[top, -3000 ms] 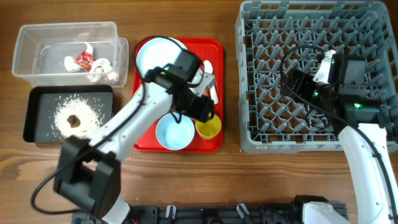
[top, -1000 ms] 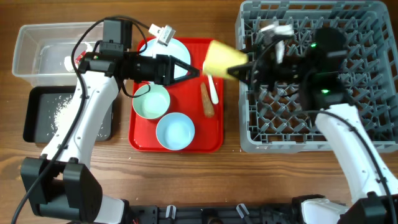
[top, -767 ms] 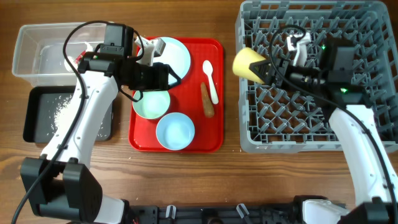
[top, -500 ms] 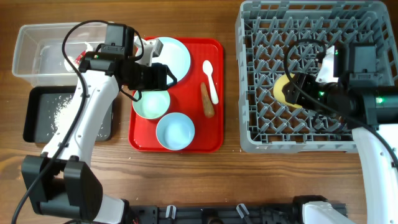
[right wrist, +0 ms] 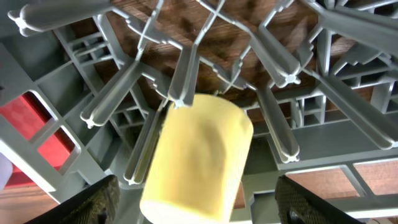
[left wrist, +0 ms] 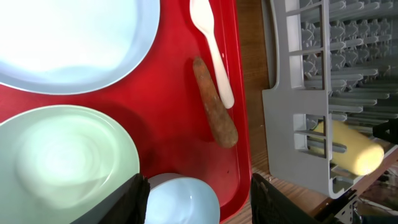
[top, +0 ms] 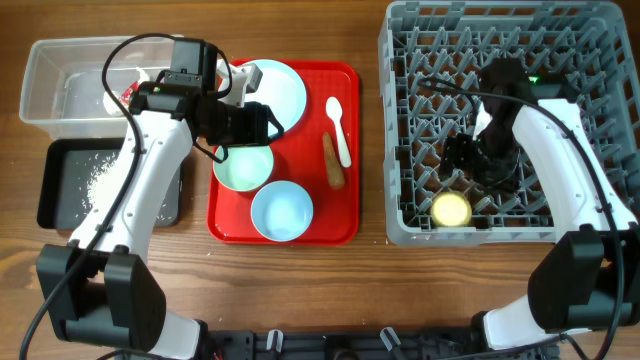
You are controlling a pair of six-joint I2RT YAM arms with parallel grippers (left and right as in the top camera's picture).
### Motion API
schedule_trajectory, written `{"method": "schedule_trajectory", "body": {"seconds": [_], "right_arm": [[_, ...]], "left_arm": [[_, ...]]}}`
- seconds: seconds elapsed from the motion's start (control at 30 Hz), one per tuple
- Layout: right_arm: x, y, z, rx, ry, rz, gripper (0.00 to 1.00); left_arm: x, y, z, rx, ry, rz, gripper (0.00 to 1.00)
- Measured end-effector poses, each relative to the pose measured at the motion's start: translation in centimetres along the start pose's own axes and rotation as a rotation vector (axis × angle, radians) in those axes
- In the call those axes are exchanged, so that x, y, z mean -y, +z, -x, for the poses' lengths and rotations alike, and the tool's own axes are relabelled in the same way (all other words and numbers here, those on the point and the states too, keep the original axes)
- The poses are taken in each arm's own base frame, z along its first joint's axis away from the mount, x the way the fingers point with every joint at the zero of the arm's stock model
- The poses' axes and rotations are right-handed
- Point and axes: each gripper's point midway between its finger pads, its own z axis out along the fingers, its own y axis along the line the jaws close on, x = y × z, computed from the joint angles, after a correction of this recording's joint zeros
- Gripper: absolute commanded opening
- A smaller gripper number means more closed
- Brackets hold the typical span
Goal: Sort waste into correct bins and load items into the dishwasher rack
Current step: 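Lower the yellow cup upside down into the dish rack with right gripper, then grasp the carrot on the red tray with the left gripper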
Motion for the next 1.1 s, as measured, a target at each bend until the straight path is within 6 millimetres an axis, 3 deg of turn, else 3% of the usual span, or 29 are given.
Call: {"method": "schedule_trajectory", "body": {"seconds": [0.13,0.2,0.27,0.33,0.5,0.6,0.67,0.73,0.8,0.83,1.1], "right_arm": [[-0.4,-0.4,-0.4,-0.017,-0.025,0.024,0.9],[-1.0,-2.9,0.9,0.06,-0.039,0.047,0.94],[-1.7,-6.1,2.0,0.176,-0.056,0.081,0.97],[-1.9,-8.8,2.1,0.283,-0.07,0.109,0.98],[-2.0,-9.4,2.1,0.307,-0.073,0.115,0.98],[-2.0,-9.4,2.2,0.314,-0.077,0.116,0.98],[-2.1,-9.4,2.3,0.317,-0.084,0.116,0.98],[-2.1,-9.5,2.3,0.319,-0.085,0.117,0.98],[-2.1,-9.5,2.4,0.323,-0.089,0.117,0.98],[-2.1,-9.5,2.4,0.325,-0.093,0.116,0.98],[-2.1,-9.5,2.5,0.326,-0.112,0.114,0.98]], "left_arm": [[2.0,1.5,-0.2,-0.002,0.079,0.055,0.64],[3.9,3.0,-0.6,0.005,0.135,0.133,0.63],[5.6,4.0,0.4,0.08,0.162,0.19,0.62],[7.5,6.6,0.9,0.115,0.19,0.207,0.6],[3.2,13.0,-1.8,-0.142,0.127,0.358,0.61],[2.1,16.2,-2.1,-0.234,0.159,0.391,0.64],[2.0,17.3,-3.2,-0.278,0.195,0.396,0.64],[2.4,17.5,-3.6,-0.29,0.222,0.393,0.6],[2.4,17.5,-3.5,-0.291,0.236,0.39,0.34],[2.4,17.4,-3.4,-0.292,0.245,0.389,0.28],[2.1,17.4,-3.8,-0.293,0.191,0.409,0.35]]}}
